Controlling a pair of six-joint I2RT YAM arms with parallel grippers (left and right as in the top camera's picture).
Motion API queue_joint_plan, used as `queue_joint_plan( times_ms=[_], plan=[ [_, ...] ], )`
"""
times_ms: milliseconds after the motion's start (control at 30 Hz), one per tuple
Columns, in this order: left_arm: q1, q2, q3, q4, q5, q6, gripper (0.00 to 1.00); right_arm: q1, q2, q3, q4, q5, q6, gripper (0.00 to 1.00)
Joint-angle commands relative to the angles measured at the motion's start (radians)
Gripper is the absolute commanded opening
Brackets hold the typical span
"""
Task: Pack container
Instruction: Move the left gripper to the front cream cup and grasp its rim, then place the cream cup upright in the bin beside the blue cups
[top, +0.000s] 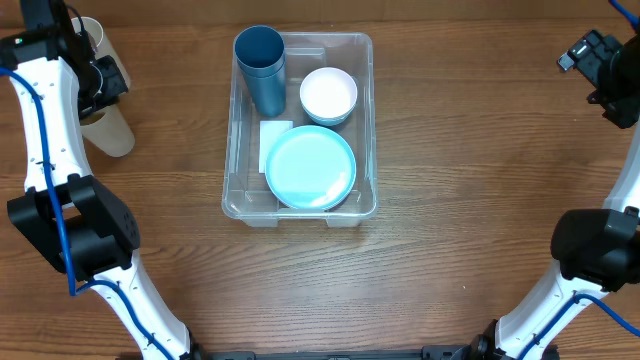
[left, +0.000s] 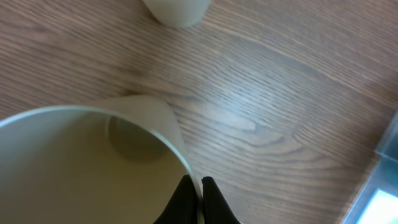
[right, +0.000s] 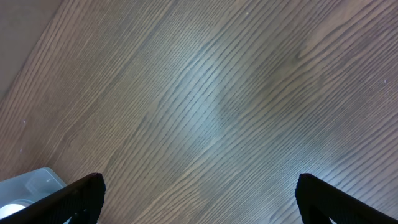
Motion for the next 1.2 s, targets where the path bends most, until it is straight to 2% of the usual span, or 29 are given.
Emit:
queue_joint_plan(
  times_ms=[0,100,233,367,567,633,867,1000,1167],
  plan=[
    [-0.007,-0.021,0.052,-0.050,0.111,-0.011,0.04,0.002,-0.013,0.020,0.001,0.009,-0.001,1.00],
    [-0.021,-0.043,0.178,-0.119,0.172,-0.014,0.04,0.002,-0.013,0.020,0.002,0.009,-0.001,1.00],
    [-0.065,-0.113,0.315,-0.178,0.171,-0.031,0.04,0.002,-0.013,0.020,0.002,0.009,-0.002,1.00],
    [-0.137,-0.225,0.343,-0.181,0.171,-0.030,0.04,0.002,-0.013,0.020,0.001,0.009,-0.001,1.00],
    [-0.342,-0.359,0.343,-0.207,0.157,0.003,0.04,0.002,-0.013,0.020,0.001,0.009,-0.002,1.00],
    [-0.443,-0.363,0.341,-0.241,0.146,0.053,0.04,0.002,-0.013,0.020,0.002,0.009,-0.001,1.00],
    [-0.668,-0.362,0.259,-0.284,-0.129,0.106,0.04,0.002,-0.013,0.020,0.001,0.009,-0.001,1.00],
    [-0.687,-0.362,0.111,-0.255,-0.159,0.106,0.04,0.002,-0.013,0.020,0.002,0.009,-0.002,1.00],
    [-0.687,-0.361,-0.100,-0.125,-0.181,0.106,0.04,0.002,-0.013,0.020,0.001,0.009,-0.002,1.00]
  ],
)
